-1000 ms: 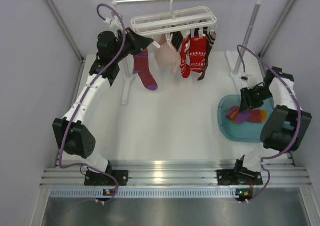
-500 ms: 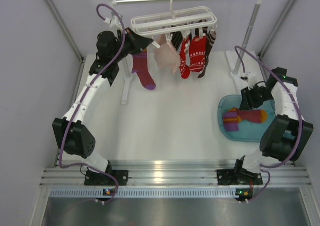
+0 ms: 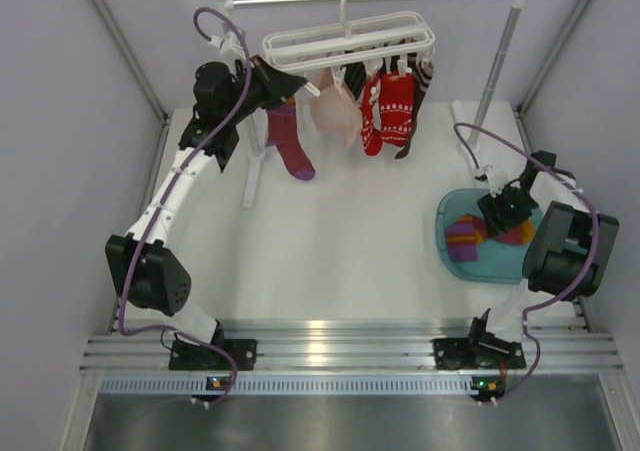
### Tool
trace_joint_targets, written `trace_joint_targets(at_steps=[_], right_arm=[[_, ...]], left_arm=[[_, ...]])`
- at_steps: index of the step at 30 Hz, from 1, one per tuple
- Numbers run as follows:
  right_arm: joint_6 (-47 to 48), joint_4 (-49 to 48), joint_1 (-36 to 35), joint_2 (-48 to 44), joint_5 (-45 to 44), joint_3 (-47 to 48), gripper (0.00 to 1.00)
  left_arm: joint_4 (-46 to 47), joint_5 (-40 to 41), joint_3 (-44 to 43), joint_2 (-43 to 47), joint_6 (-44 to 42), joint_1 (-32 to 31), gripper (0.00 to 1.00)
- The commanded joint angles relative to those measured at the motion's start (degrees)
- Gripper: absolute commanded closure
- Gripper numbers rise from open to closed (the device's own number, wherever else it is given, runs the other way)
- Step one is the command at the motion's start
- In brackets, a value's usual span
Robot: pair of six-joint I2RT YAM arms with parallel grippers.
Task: Clip the socks to the hanger
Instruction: Clamp the sock onto the hanger.
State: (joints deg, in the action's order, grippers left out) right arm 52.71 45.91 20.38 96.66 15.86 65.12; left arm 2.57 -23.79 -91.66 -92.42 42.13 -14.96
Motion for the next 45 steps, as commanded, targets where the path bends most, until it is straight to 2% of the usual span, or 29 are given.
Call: trace_joint_targets(at_steps=[1,6,8,9,10,11,16,20,24,28,38,42,45], right_arm=[[-1.47,-5.21,-0.26,2.39,-2.76,-0.96,0.43],[-0.68,-4.95,-0.17,4.32,-2.94,-2.45,0.46],[0.64,-4.69,0.27,4.67,-2.41,-3.07,0.54],[1.16,-3.91,0.45,4.85,-1.89,-2.98,0.62],[1.6,-3.12,0.88,4.85,-1.01,-2.72,0.89],[1.61,-0.58,1.06,4.24,-0.48,-1.76,1.0],[6.08,14.26,3.52,-3.66,7.67,7.28,1.0],[9.69,27.36,2.74,-11.39,11.83,21.23,1.0],[11.27,30.37,-0.25,-14.57,8.94,26.72,1.0],[11.63,30.47,-3.33,-14.66,-0.1,28.3,1.0],[10.84,35.74,-5.62,-12.2,6.11,36.92,1.0],[11.1,35.83,-5.27,-11.23,4.54,33.5,1.0],[11.63,33.38,-3.78,-10.27,0.15,25.51,1.0]], left_arm=[[2.7,-0.91,0.34,0.66,0.32,0.37,1.0],[3.14,-0.91,0.95,0.58,0.41,0.46,1.0],[3.32,-0.91,0.87,0.49,0.58,0.46,1.0],[3.32,-0.91,0.95,0.4,0.67,0.46,1.0],[3.32,-1.08,0.95,0.49,0.59,0.46,1.0],[3.23,-0.99,0.87,0.4,0.5,0.46,1.0],[3.06,-0.91,1.13,1.01,-0.12,0.63,1.0],[3.32,-0.99,1.66,1.02,0.06,0.63,1.0],[3.58,-1.17,1.57,1.02,0.41,0.63,1.0],[3.5,-1.26,1.22,1.19,0.15,0.63,1.0],[3.58,-1.35,1.66,1.28,0.06,0.81,1.0],[3.41,-1.43,1.48,1.28,-0.12,0.9,1.0],[3.23,-1.43,1.39,1.1,-0.29,0.9,1.0]])
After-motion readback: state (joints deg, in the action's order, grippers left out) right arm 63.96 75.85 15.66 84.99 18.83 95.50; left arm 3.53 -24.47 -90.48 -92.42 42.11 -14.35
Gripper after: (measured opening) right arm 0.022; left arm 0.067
